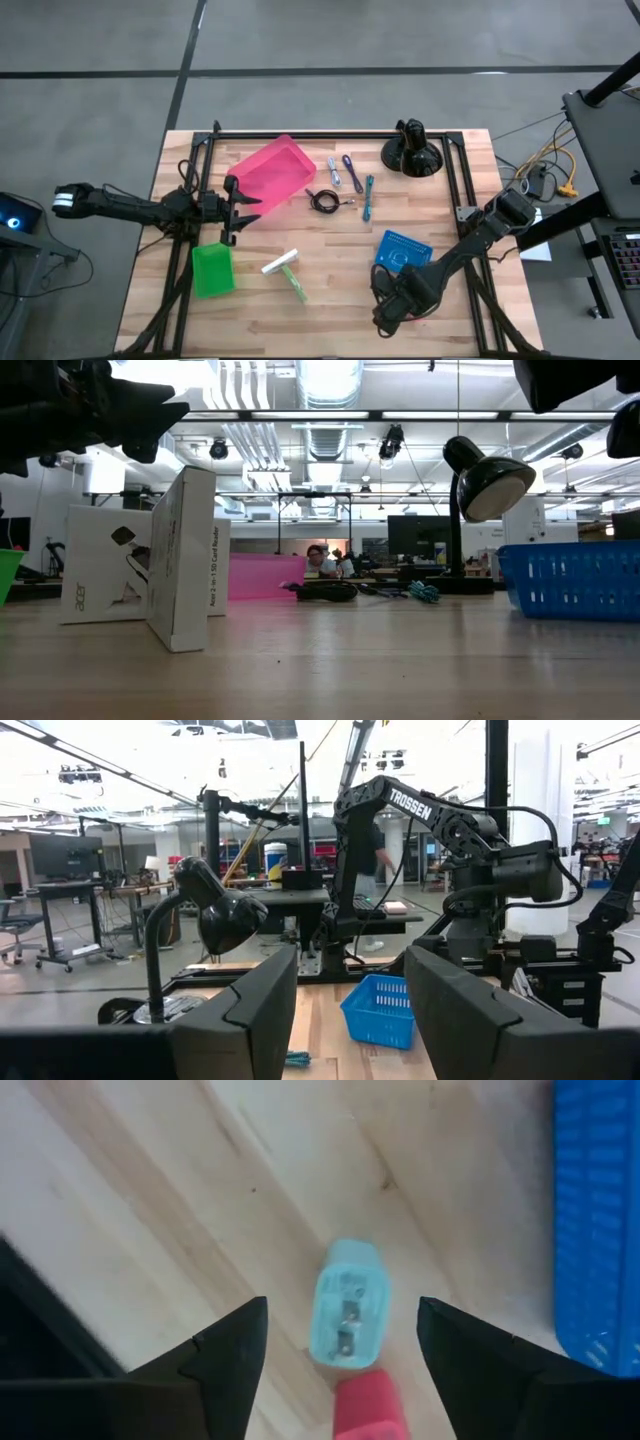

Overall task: Pick and place items into bin
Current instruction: Put the blue charger adapter into the green bin

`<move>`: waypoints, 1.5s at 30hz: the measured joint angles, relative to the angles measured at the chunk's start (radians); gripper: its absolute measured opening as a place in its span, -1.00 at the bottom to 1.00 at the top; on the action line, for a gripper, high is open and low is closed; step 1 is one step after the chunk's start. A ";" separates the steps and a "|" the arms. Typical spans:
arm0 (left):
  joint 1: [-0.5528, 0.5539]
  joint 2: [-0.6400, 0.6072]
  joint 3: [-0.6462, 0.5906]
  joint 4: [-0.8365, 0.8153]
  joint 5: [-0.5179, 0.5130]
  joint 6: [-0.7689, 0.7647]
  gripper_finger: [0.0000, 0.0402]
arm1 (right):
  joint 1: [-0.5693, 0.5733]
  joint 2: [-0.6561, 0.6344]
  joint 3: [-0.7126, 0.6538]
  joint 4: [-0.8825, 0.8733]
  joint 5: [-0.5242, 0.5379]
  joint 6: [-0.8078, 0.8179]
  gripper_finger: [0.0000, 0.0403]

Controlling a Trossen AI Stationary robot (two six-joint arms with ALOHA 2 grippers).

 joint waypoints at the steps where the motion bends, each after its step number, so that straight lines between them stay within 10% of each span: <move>1: 0.000 0.000 0.000 0.000 0.000 0.000 -0.15 | 0.000 0.000 -0.006 0.000 0.005 0.000 0.23; 45: 0.000 0.000 0.000 -0.001 0.002 0.000 -0.15 | 0.004 0.000 -0.136 0.141 -0.064 -0.007 0.02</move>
